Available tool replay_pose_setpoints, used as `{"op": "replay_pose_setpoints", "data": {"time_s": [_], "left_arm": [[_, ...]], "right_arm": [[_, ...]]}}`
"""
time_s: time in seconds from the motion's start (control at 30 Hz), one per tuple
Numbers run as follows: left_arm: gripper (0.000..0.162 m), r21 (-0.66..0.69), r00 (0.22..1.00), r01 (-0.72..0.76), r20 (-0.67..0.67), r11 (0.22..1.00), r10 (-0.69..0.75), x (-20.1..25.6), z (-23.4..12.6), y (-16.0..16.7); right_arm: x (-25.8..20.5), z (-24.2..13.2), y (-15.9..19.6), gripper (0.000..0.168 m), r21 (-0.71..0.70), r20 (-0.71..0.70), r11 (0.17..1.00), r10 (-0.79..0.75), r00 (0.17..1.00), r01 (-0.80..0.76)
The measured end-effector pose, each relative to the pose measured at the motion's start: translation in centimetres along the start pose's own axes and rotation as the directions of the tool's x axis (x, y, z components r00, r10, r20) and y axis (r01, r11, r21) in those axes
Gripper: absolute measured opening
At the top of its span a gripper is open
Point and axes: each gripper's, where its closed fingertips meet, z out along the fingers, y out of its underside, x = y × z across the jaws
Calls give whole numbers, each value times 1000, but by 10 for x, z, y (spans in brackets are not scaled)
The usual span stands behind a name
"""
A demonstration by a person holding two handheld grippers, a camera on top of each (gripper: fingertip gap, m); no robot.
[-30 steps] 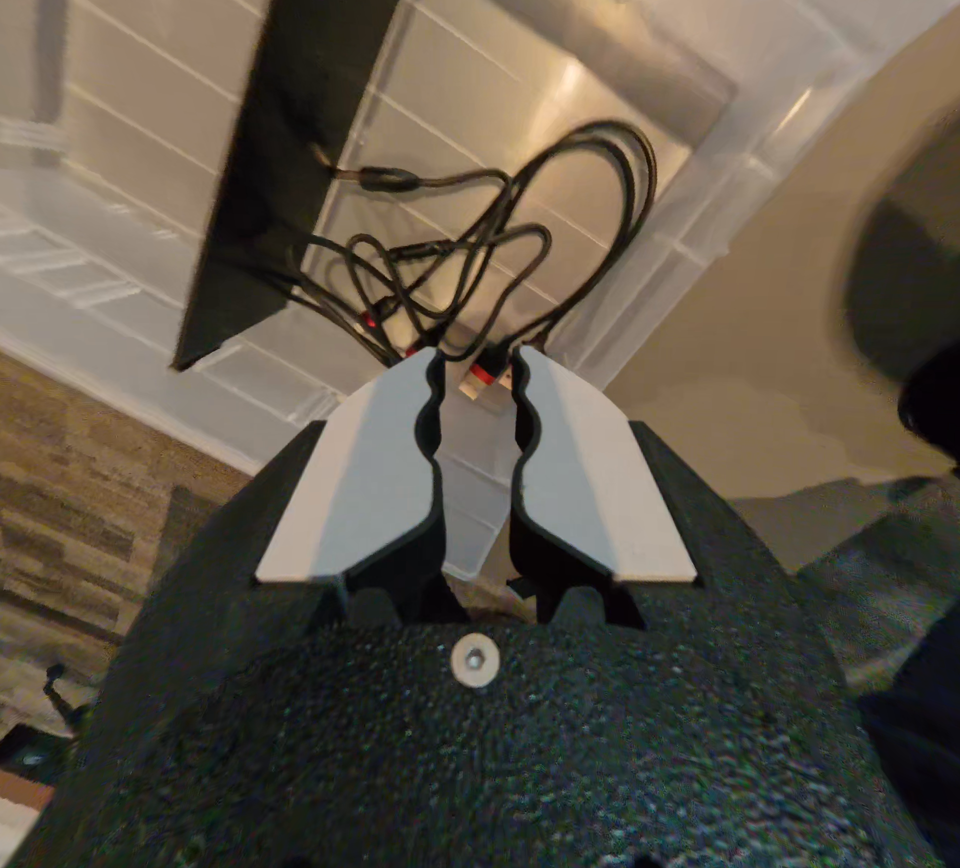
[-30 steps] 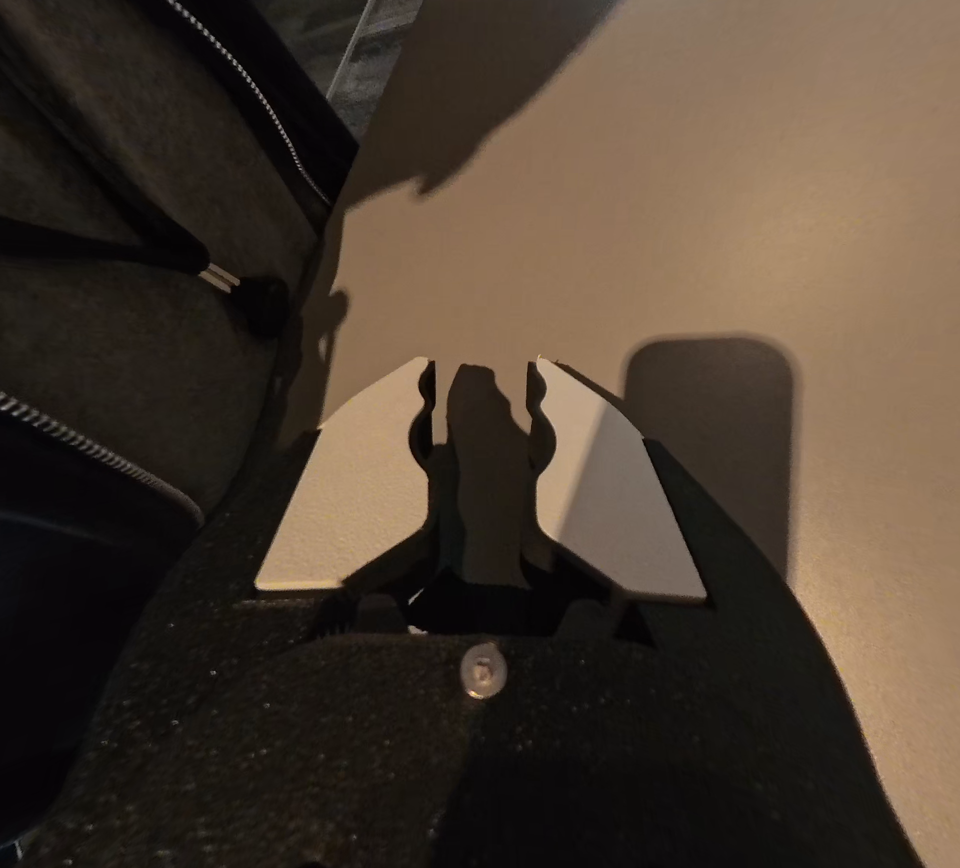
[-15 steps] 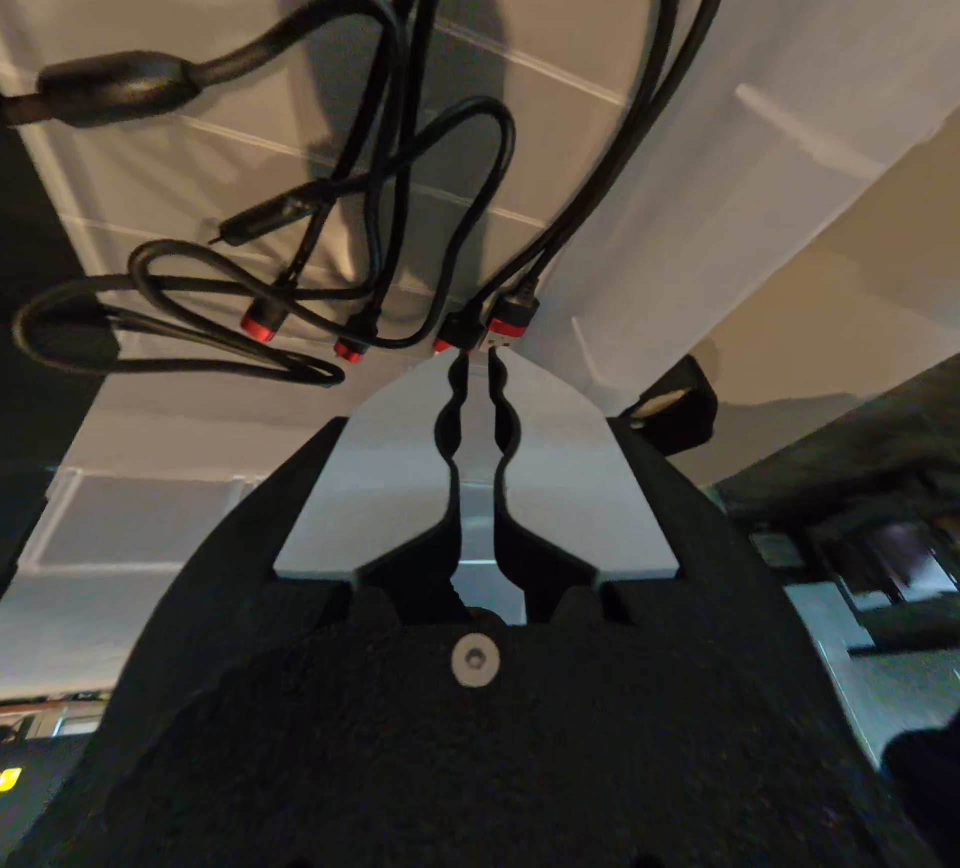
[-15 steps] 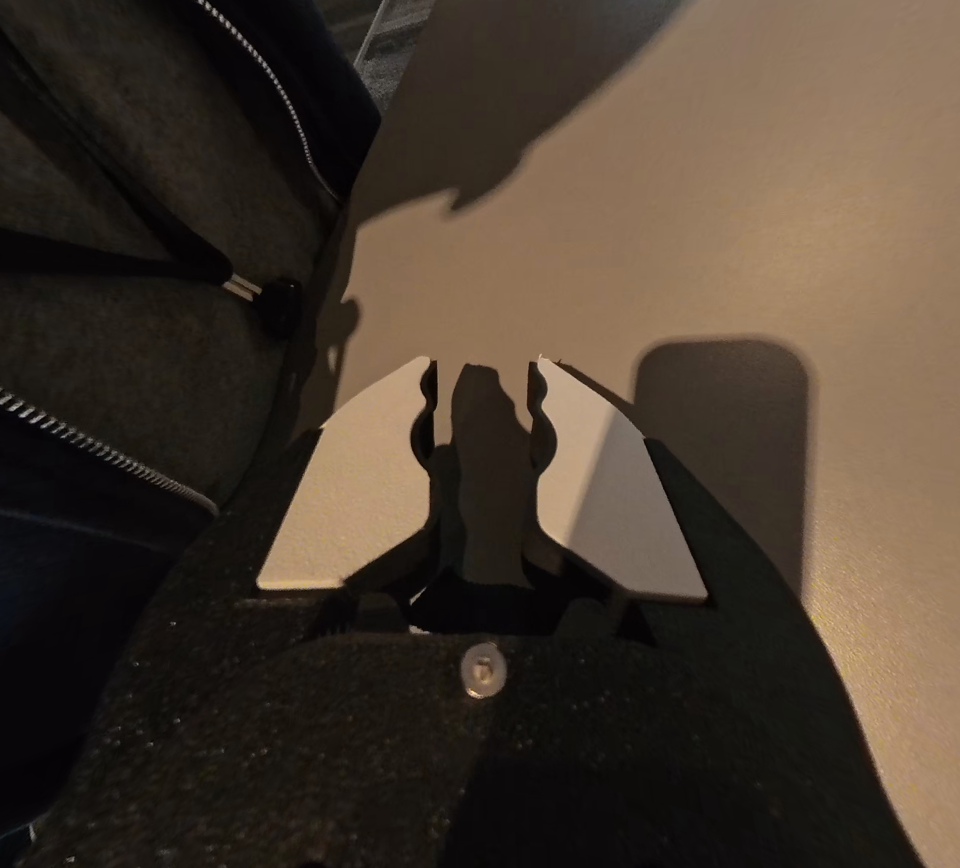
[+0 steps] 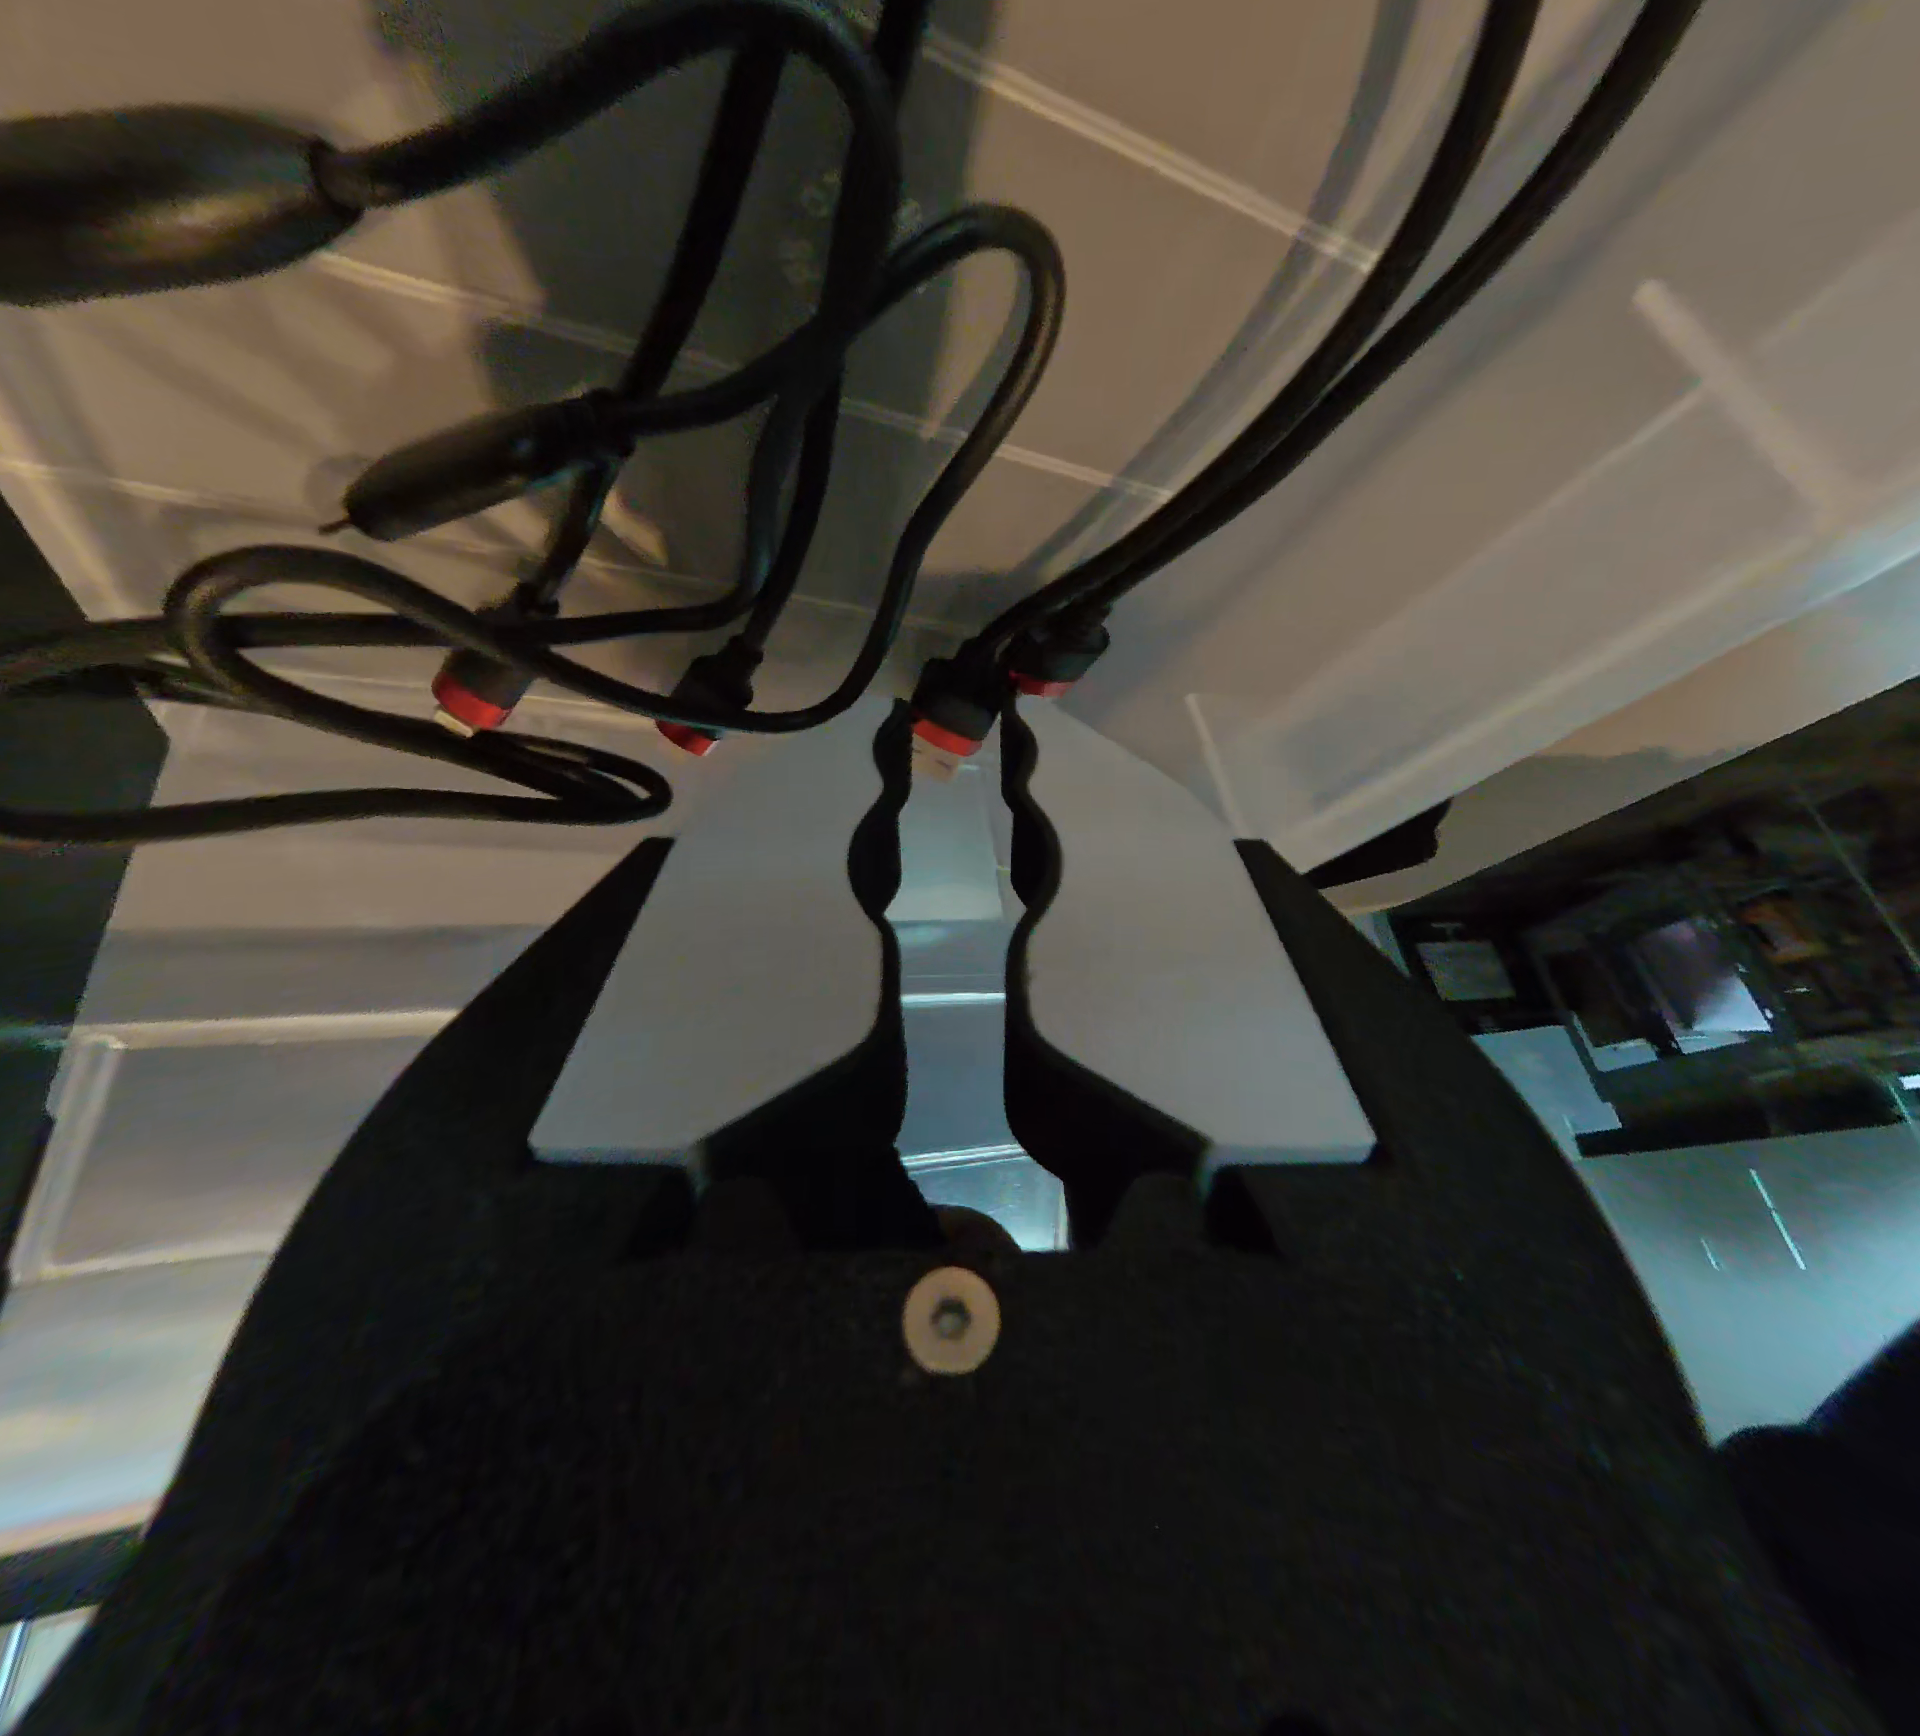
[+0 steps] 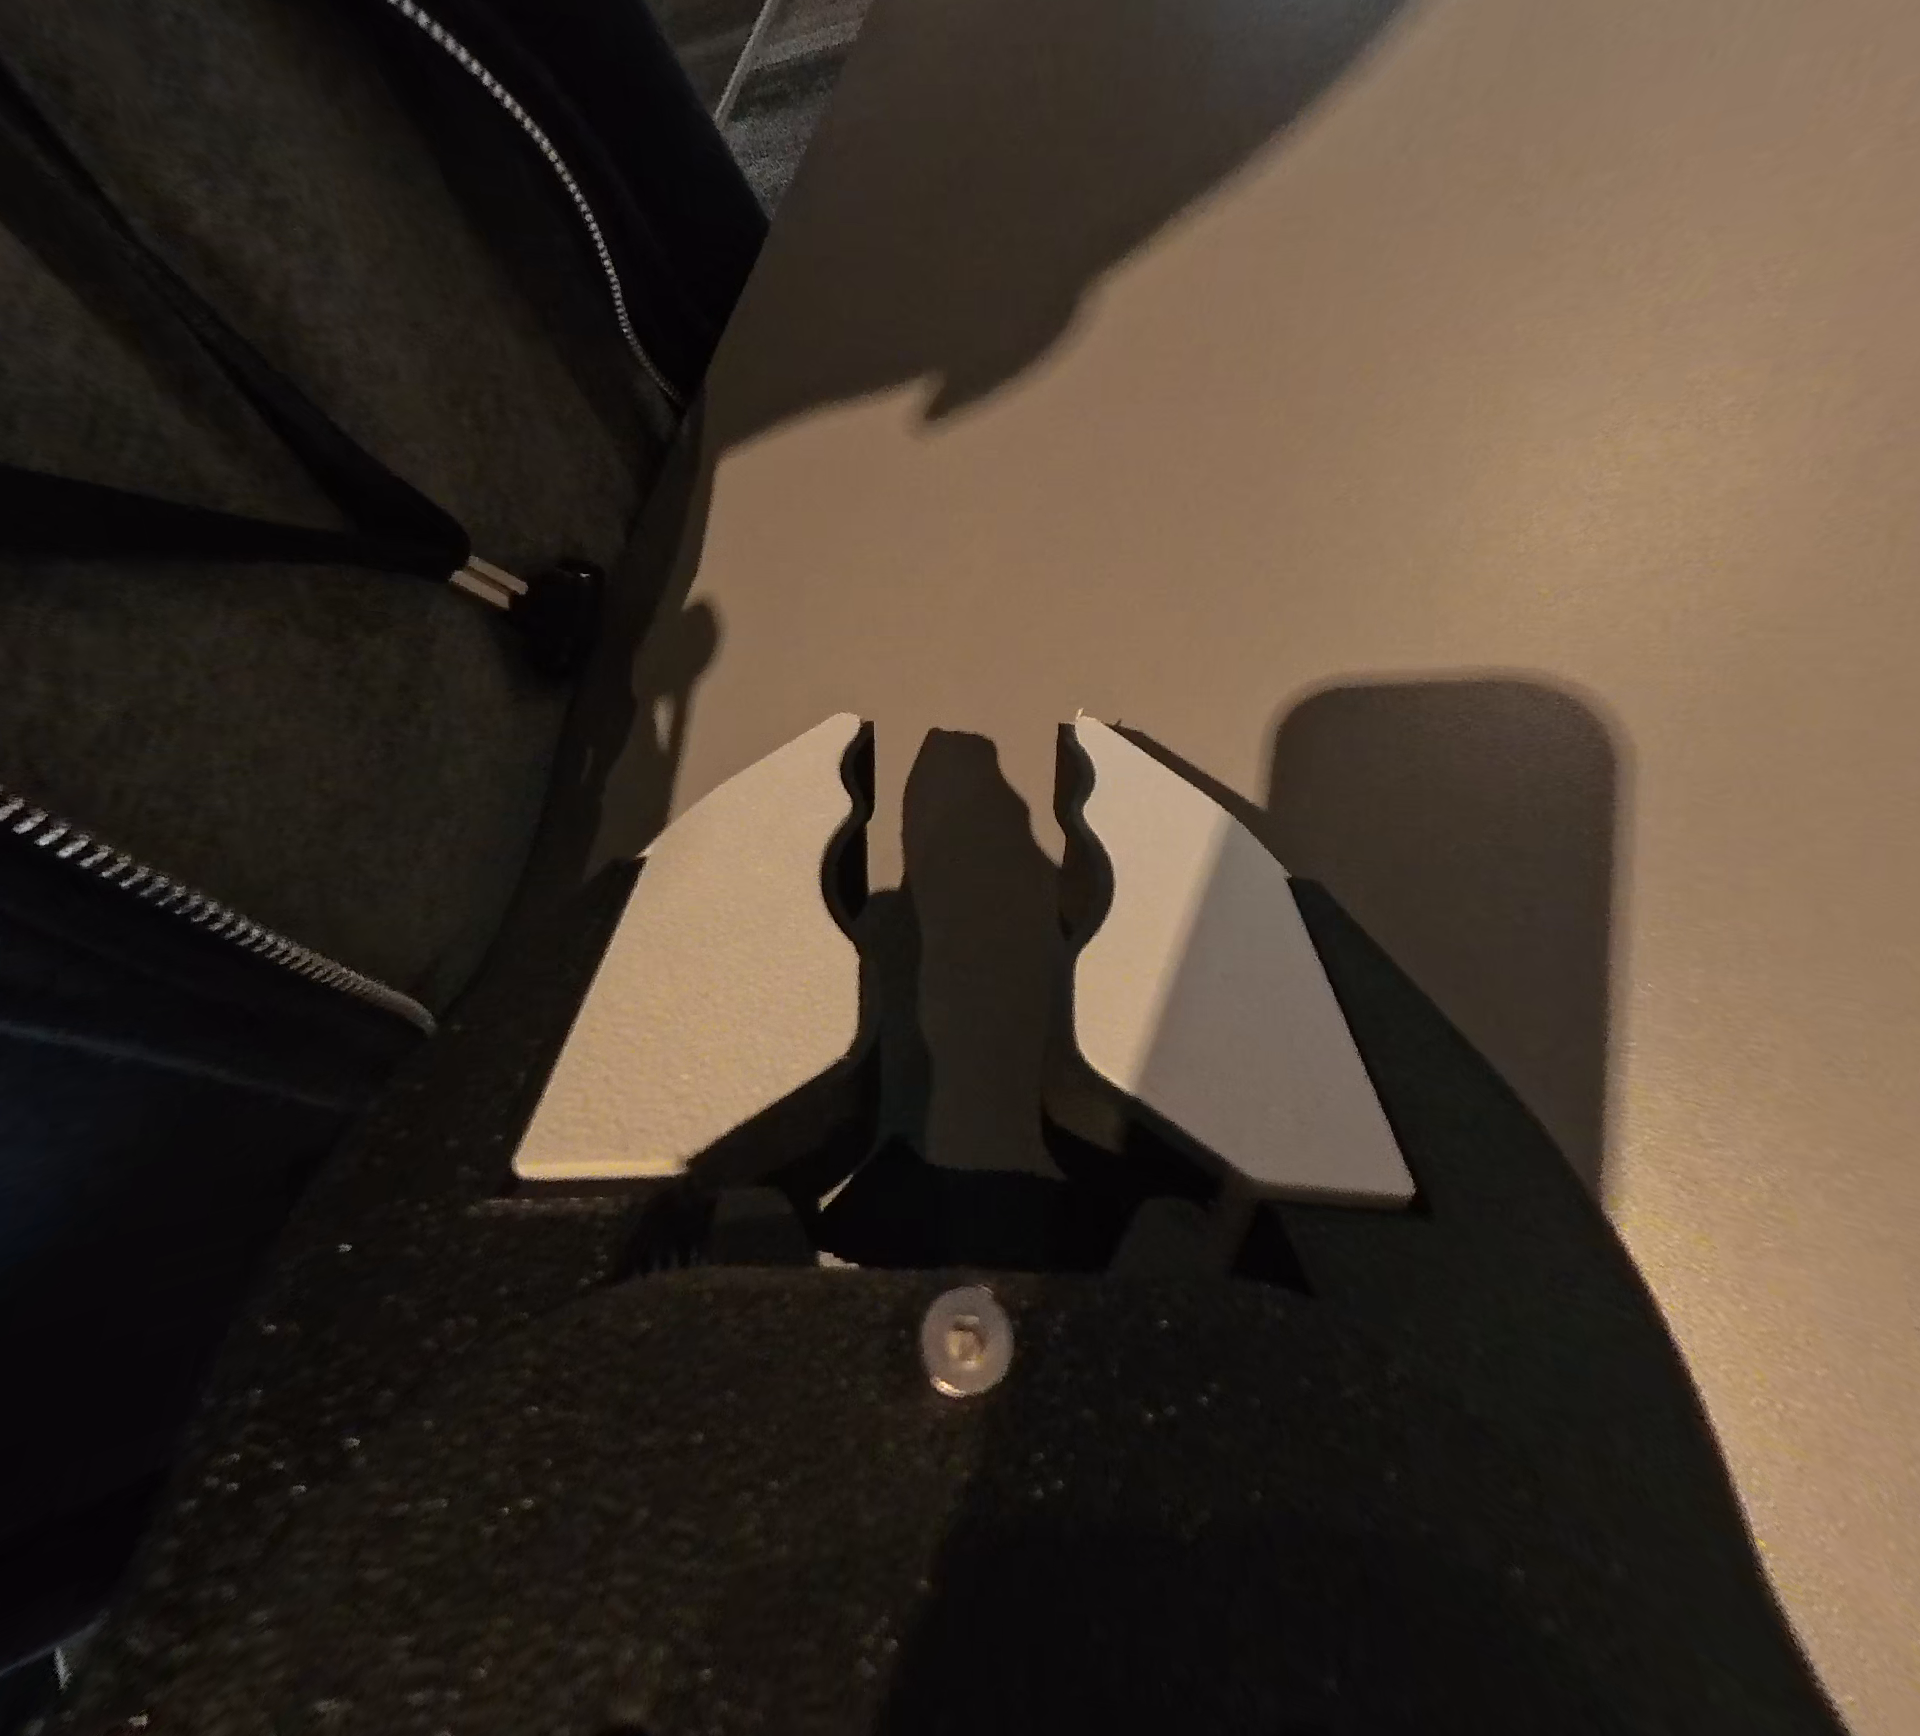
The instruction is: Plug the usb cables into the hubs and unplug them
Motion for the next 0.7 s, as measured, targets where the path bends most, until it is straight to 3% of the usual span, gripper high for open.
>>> {"op": "replay_pose_setpoints", "data": {"time_s": [0.5, 0.7], "left_arm": [[7, 227, 999, -12, -46, 974, 23, 14, -24, -17], [6, 384, 995, -13, -85, 923, 49, 27, -44, -26]], "right_arm": [[-1, 0, 1, 34, -2, 2, 1000, -10, 1000, 10], [0, 0, 1, 33, -2, -3, 1000, -7, 1000, 7]]}}
